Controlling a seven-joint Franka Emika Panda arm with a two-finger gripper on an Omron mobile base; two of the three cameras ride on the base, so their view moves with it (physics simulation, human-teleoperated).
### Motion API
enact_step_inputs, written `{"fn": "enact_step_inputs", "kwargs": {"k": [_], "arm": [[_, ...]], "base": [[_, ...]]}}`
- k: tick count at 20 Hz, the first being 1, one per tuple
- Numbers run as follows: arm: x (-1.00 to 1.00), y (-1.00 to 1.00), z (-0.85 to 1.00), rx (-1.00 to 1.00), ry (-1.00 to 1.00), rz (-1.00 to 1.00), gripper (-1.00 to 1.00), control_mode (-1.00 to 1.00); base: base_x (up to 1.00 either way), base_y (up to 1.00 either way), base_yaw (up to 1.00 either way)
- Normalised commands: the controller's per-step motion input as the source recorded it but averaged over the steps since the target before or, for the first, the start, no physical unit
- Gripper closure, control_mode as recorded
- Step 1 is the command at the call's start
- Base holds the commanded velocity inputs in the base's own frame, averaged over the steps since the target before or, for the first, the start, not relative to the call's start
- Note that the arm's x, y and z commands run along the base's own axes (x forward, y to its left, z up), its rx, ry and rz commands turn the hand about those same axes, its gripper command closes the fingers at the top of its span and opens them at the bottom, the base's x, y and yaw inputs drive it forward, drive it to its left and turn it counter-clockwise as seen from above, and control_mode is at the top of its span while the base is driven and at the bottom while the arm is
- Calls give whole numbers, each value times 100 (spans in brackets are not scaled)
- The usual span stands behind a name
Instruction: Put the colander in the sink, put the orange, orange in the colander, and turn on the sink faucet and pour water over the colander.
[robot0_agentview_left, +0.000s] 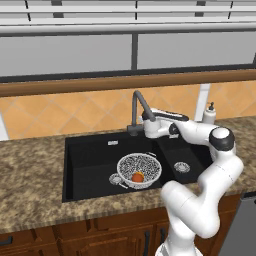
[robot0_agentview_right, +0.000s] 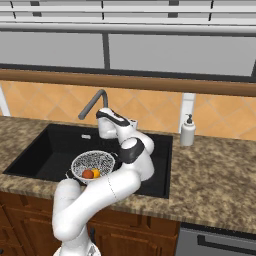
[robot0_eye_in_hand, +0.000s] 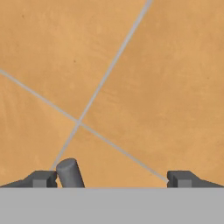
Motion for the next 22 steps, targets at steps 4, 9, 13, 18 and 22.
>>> {"fn": "enact_step_inputs", "kwargs": {"k": [4,9,13,18,22], "arm": [[0,-5,0,0,0,0,-100,-100],[0,-8,0,0,0,0,-100,-100],[0,-9,0,0,0,0,-100,-100],[0,-29,0,0,0,0,-100,-100],[0,-44,0,1,0,0,-100,-100]], "base": [[0,0,0],[0,0,0],[0,0,0],[0,0,0],[0,0,0]]}}
